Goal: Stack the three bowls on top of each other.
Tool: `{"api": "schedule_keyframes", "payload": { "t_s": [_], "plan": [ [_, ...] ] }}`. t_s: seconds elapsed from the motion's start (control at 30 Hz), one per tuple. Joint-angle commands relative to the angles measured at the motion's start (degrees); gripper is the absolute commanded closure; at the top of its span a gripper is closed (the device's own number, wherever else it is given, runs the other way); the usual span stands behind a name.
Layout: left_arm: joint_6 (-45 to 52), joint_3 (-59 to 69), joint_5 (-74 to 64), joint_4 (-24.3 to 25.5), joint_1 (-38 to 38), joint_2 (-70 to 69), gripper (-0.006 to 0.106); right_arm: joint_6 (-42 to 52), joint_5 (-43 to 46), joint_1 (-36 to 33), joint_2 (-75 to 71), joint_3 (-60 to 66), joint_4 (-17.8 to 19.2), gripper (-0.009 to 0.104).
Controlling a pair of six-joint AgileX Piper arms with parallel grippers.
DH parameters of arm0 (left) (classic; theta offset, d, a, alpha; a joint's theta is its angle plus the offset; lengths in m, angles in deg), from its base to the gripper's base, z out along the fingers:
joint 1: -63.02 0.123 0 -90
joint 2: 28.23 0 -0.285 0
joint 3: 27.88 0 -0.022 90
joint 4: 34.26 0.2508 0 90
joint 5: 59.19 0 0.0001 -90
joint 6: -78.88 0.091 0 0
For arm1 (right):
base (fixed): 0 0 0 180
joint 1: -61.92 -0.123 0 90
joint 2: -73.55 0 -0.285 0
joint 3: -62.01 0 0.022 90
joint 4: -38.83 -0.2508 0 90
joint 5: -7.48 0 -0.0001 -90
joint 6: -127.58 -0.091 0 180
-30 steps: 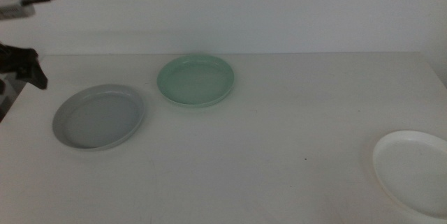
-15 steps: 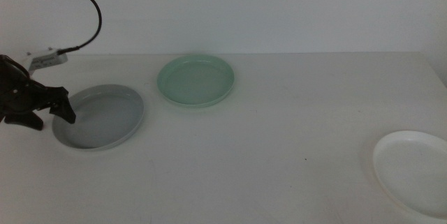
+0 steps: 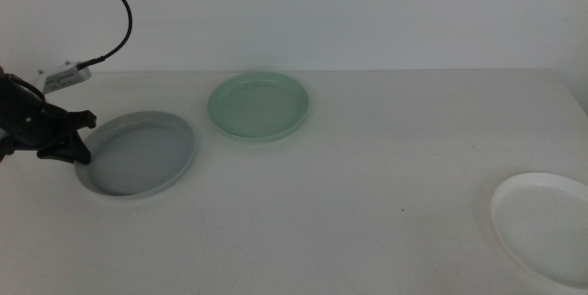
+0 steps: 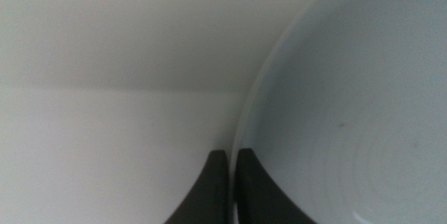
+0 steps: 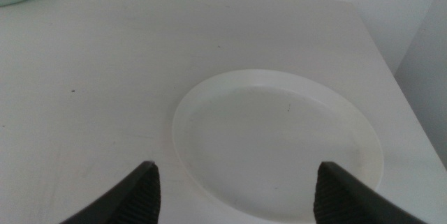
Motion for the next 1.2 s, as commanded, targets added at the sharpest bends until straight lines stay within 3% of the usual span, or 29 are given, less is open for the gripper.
{"api": "schedule_keyframes", "payload": {
  "t_s": [0.0,0.27,0.47,0.83,1.17],
  "plan": [
    [-0.55,-0.73,-2.93,-0.75,-0.3,-4.68,0.1,0.27,4.28,0.23,-1.51,-0.23,0.23,0.039],
    [-2.27,10.63,-3.25,-3.79,-3.49,-20.17,0.1,0.27,4.28,0.23,-1.51,-0.23,0.23,0.039],
    [-8.77,20.27,1.68,-3.8,-13.83,-28.81,0.1,0.27,4.28,0.23,-1.51,-0.23,0.23,0.039],
    [-19.22,20.51,12.5,-3.86,-37.19,-23.66,0.1,0.27,4.28,0.23,-1.51,-0.23,0.23,0.039],
    [-21.21,20.51,19.64,-4.88,-43.14,-16.56,0.1,0.27,4.28,0.23,-1.51,-0.23,0.23,0.039]
  ]
}}
